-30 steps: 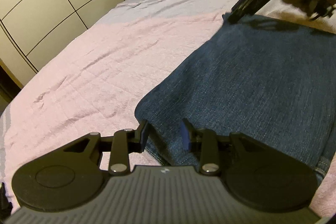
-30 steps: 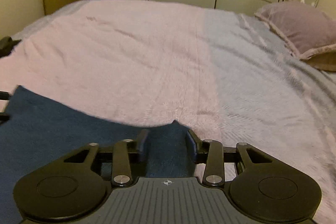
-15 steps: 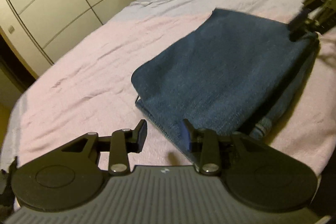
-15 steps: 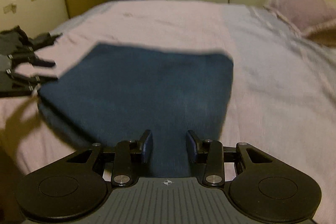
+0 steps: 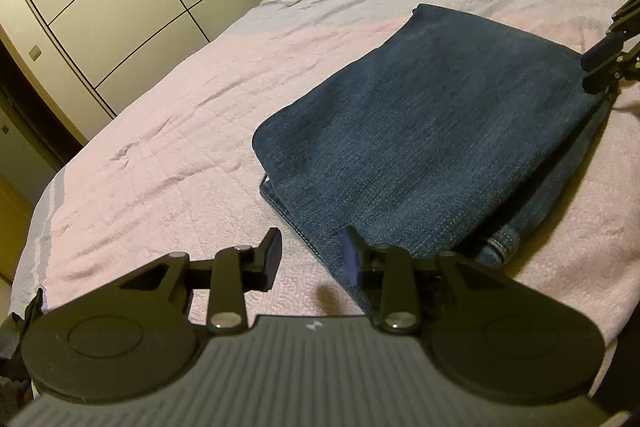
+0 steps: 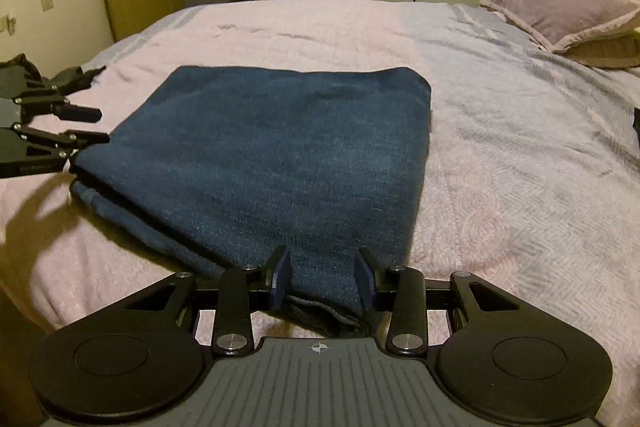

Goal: Fold clothes
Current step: 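Open both tools and press the folded jeans flat, then grasp the folded jeans edge with both tools and lift them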

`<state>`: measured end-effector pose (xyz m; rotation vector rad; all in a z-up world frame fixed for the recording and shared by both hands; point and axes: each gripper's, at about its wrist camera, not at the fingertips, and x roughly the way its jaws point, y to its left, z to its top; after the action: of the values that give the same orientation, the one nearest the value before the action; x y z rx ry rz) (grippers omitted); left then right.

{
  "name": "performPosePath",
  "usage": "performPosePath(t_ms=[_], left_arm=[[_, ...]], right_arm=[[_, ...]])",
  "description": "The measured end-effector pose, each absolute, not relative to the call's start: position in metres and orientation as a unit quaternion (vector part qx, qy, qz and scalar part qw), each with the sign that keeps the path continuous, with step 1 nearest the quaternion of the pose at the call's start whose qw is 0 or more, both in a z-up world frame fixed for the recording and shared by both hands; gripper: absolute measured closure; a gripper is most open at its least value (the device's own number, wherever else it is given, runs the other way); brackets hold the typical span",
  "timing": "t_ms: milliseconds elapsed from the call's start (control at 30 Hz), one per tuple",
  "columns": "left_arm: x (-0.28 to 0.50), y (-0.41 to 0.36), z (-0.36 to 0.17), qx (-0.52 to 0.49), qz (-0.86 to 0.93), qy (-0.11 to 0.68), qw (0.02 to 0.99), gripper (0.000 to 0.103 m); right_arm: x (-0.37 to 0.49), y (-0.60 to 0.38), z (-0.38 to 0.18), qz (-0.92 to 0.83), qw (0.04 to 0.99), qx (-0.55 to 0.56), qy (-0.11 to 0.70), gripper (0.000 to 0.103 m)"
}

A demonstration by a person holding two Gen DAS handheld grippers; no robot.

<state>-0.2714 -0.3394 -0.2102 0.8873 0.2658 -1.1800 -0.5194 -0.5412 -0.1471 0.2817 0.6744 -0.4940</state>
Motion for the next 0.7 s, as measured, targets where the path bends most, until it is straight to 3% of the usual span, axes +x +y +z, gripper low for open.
performPosePath(t_ms=[367, 700], left_arm=[[-0.272, -0.336, -0.207, 0.401, -0.535, 0.106, 0.736, 0.075], [-0.306, -0.312, -0.203, 0.407, -0.575, 0.046, 0.708, 0.065]], right_arm=[[-0.519, -0.538, -0.147, -0.241, 0.904, 0.122, 0.331, 0.064], [-0.516, -0.516, -0.149, -0.202, 0.919, 0.062, 0.334, 0.064]])
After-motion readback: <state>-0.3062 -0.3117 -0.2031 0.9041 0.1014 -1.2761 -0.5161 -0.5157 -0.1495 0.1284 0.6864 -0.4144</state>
